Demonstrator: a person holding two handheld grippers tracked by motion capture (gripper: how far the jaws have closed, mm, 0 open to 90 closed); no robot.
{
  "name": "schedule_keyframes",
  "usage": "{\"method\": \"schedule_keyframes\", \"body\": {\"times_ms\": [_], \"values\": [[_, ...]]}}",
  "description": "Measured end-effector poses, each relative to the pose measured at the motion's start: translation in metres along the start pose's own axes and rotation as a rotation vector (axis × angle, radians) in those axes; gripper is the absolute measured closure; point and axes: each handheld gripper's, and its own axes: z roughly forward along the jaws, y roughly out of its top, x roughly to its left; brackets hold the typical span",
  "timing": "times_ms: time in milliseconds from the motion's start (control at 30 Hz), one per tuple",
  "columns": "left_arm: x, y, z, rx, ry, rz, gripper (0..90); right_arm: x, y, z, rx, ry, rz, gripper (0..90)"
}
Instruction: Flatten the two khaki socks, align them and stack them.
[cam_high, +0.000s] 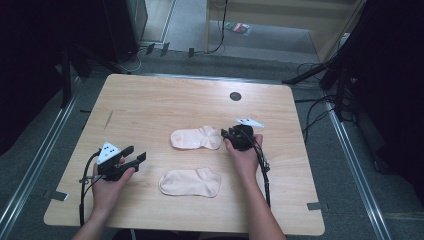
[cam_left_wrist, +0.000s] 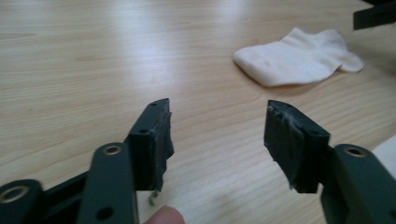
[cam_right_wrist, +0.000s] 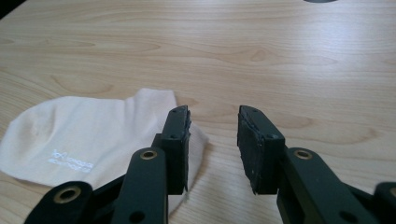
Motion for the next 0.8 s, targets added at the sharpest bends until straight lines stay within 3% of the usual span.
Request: {"method": "schedule_keyframes", "body": {"times_ms": [100, 200, 300, 333, 367, 400, 433, 467, 700, 800], "values": [[-0.004, 0.012, 0.011, -0.005, -0.056, -0.024, 54.5, 0.003, 0.002, 0.003, 0.011, 0.012, -0.01, 60.0], [-0.016, 0.028, 0.029, 0.005, -0.089, -0.013, 55.8, 0.009, 0.003, 0.009, 0.012, -0.015, -0.044, 54.3], [-0.027, 0.039, 0.047, 0.028, -0.097, 0.012, 55.6, 0.01, 0.003, 0.011, 0.014, -0.005, -0.049, 54.6], [-0.032, 0.044, 0.061, 0.04, -0.099, 0.024, 56.6, 0.011, 0.001, 0.014, 0.025, -0.012, -0.063, 55.1], [-0.032, 0.044, 0.061, 0.04, -0.099, 0.024, 56.7, 0.011, 0.001, 0.014, 0.025, -0.012, -0.063, 55.1], [-0.035, 0.049, 0.074, 0.064, -0.09, 0.033, 57.0, 0.009, 0.0, 0.016, 0.034, -0.009, -0.059, 55.6], [-0.035, 0.049, 0.074, 0.064, -0.09, 0.033, 57.0, 0.009, -0.001, 0.016, 0.038, -0.008, -0.062, 55.6], [-0.037, 0.051, 0.085, 0.085, -0.086, 0.03, 56.8, 0.008, -0.002, 0.017, 0.041, -0.007, -0.061, 55.6], [-0.042, 0.057, 0.105, 0.15, -0.081, 0.016, 51.3, 0.011, -0.005, 0.02, 0.057, 0.009, -0.078, 55.5], [-0.046, 0.058, 0.11, 0.188, -0.07, 0.049, 51.7, 0.012, -0.006, 0.023, 0.066, 0.005, -0.085, 57.4]]}}
